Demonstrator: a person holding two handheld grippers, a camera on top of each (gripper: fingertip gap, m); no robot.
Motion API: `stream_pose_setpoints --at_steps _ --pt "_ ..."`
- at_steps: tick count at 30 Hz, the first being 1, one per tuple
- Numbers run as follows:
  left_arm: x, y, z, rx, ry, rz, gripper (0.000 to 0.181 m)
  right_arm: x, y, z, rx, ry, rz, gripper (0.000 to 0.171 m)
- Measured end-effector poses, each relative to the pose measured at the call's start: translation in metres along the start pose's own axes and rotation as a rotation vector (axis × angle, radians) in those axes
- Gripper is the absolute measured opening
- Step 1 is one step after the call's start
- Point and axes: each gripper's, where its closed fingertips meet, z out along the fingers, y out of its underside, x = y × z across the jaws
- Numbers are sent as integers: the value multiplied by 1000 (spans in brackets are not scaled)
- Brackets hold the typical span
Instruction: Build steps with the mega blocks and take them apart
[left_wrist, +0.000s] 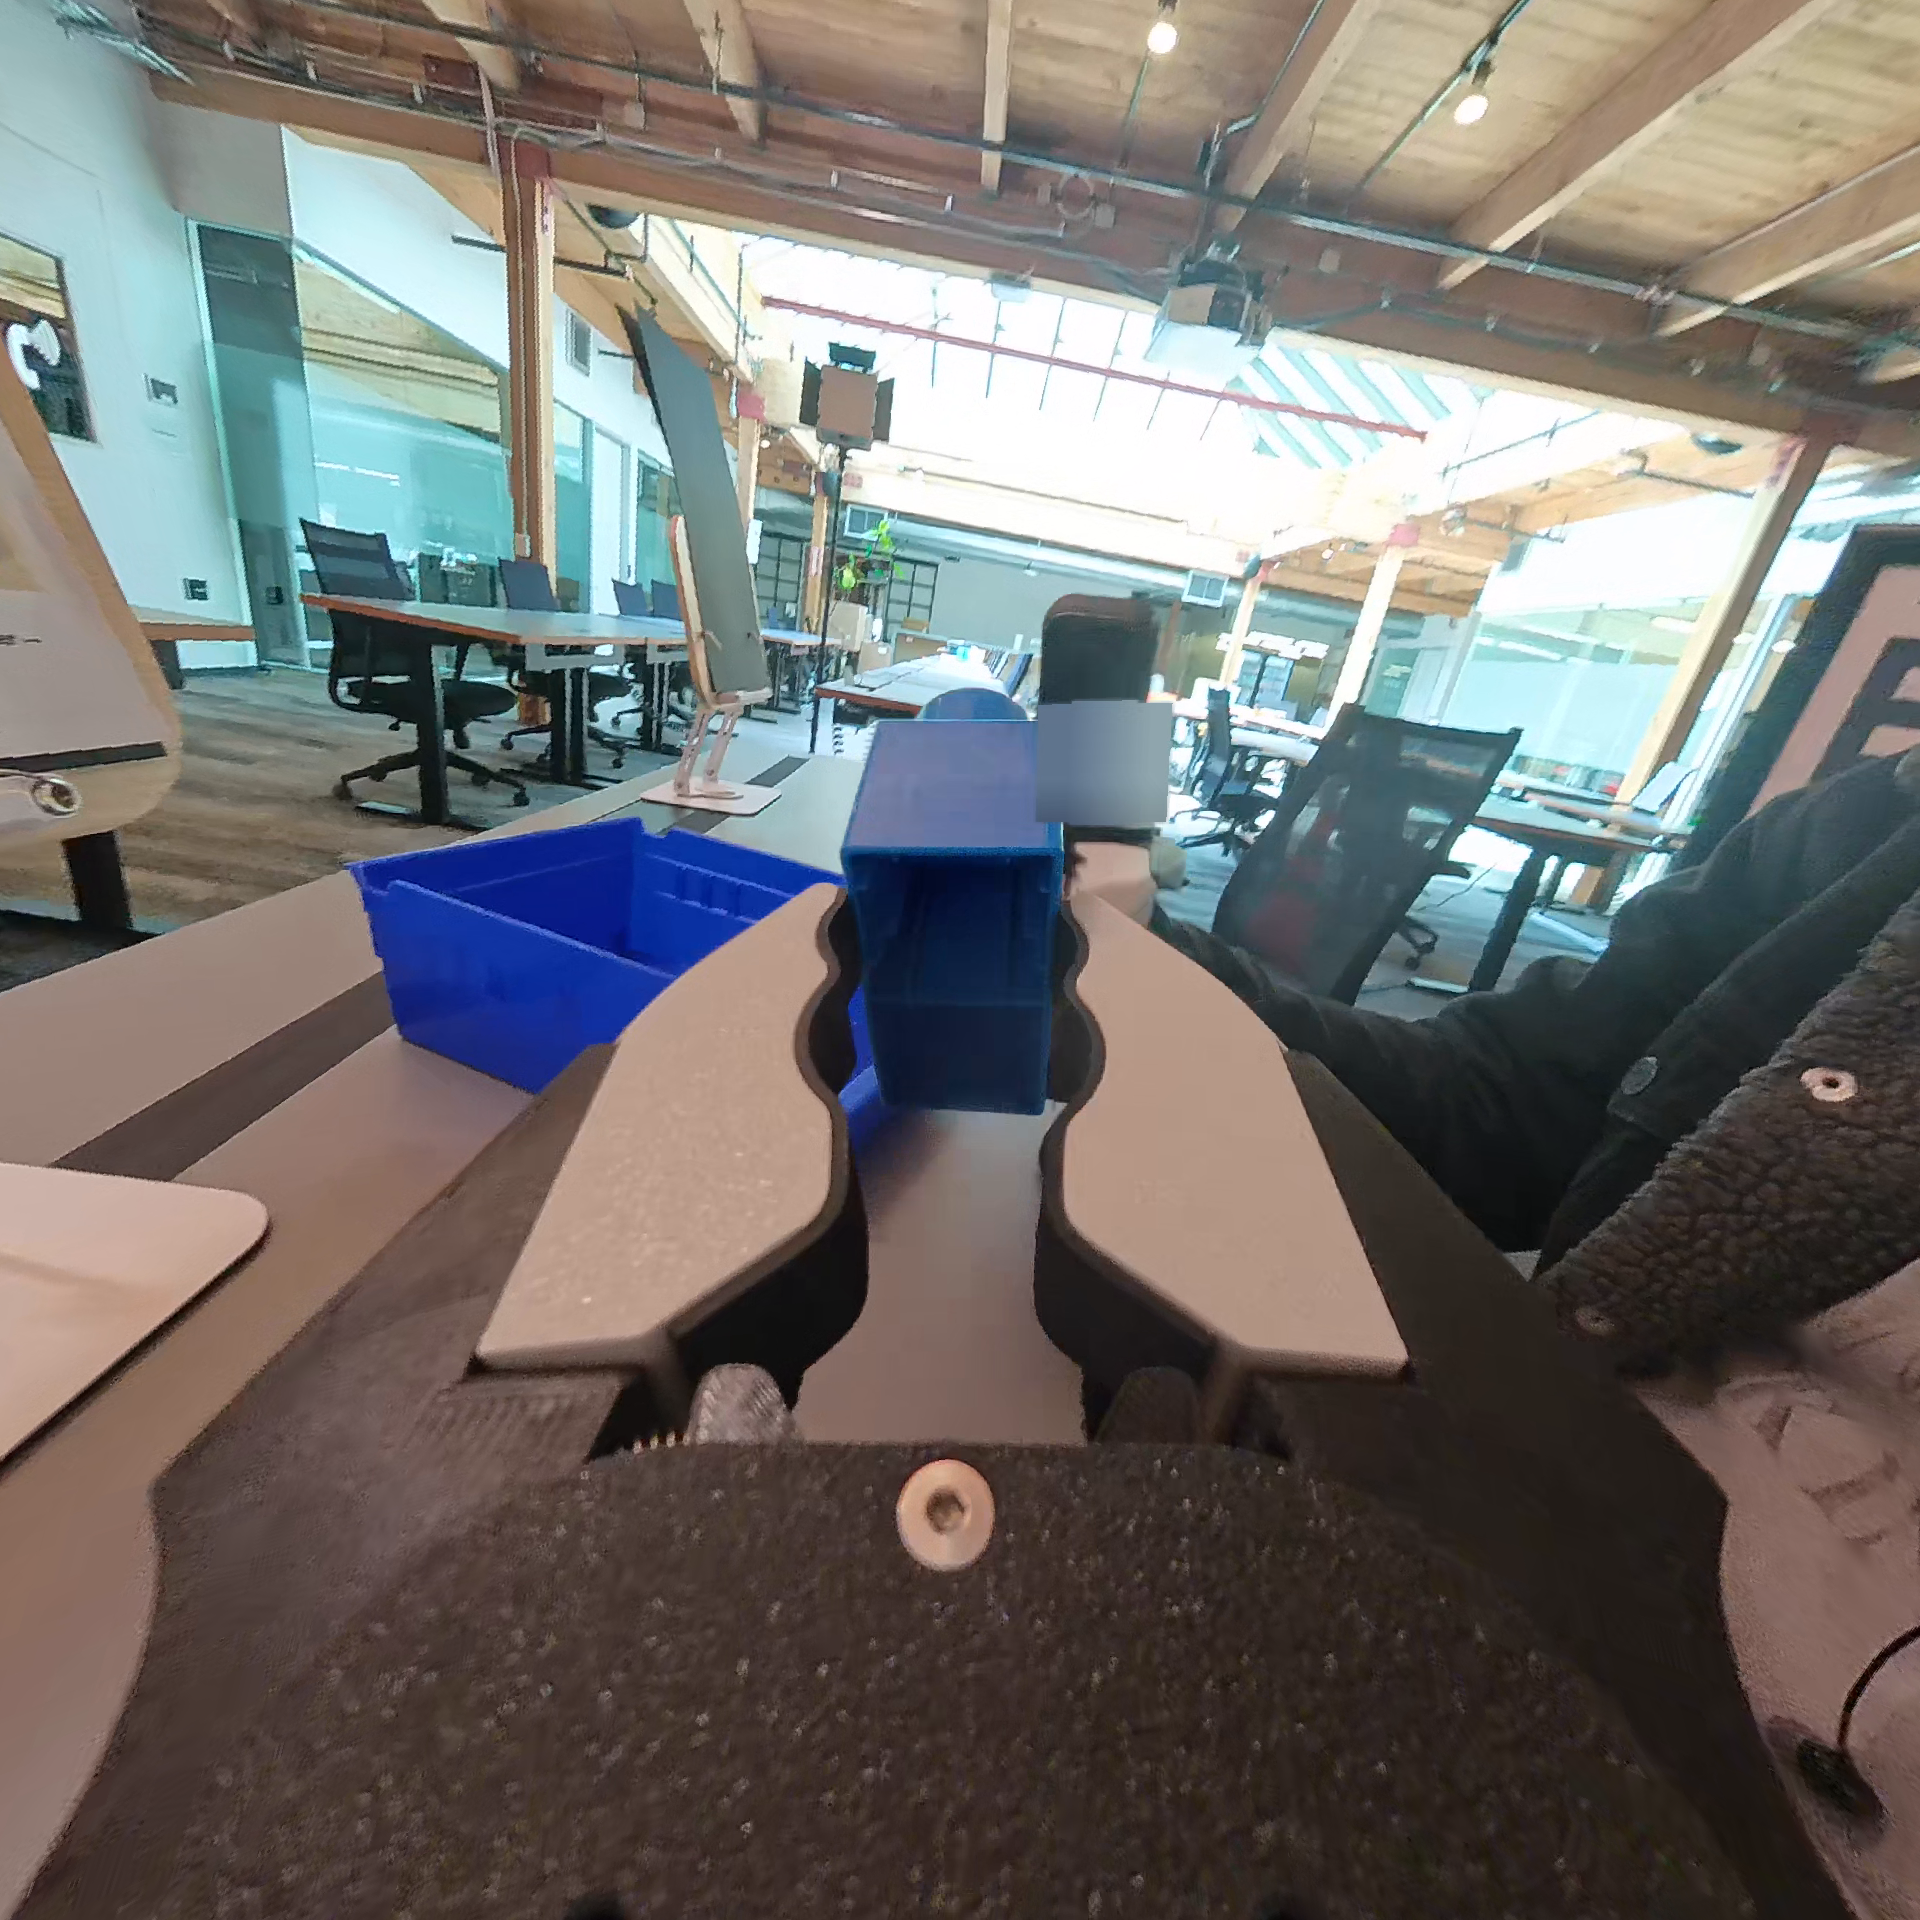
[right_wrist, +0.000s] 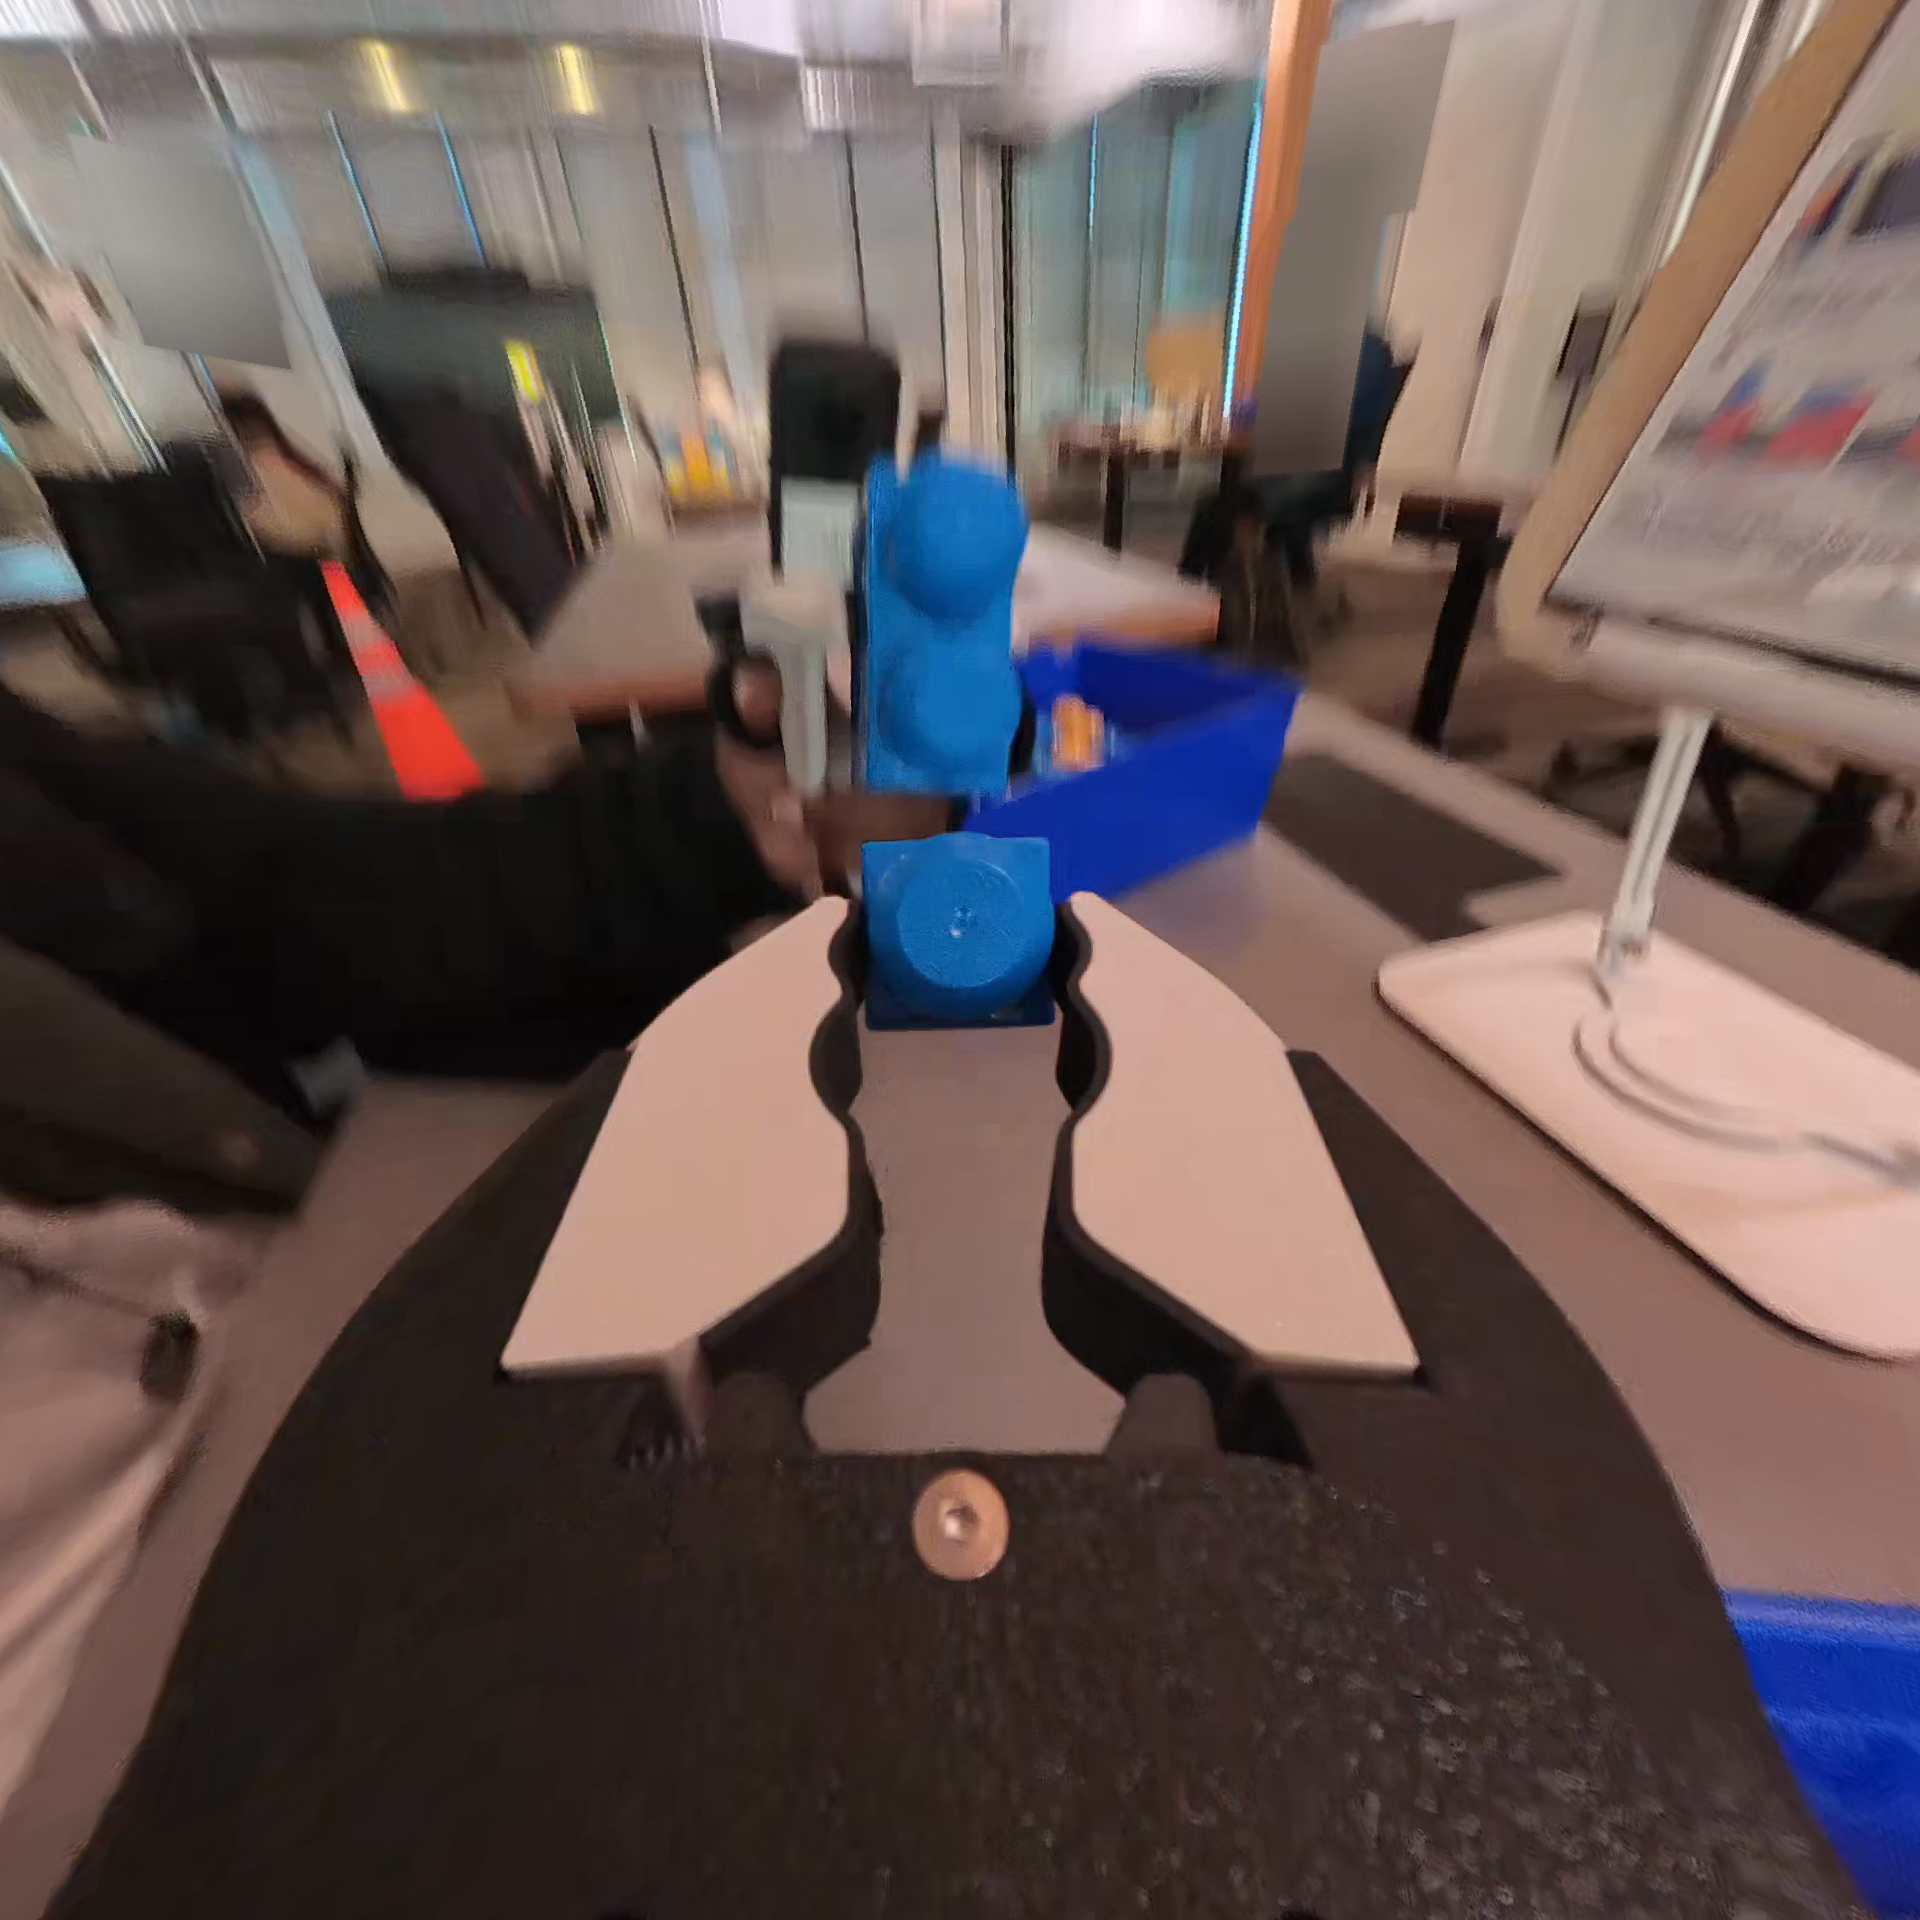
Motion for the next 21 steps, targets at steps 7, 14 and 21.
stream_pose_setpoints --at_steps 7,14,21 --pt "12 2 9 3 45 -7 35 -5 -35 -15 235 -75 112 34" --pt "16 5 16 0 55 -14 36 -8 -35 -9 264 -104 151 34" --pt "18 -4 19 63 45 -42 36 -11 -31 2 295 -103 190 34"
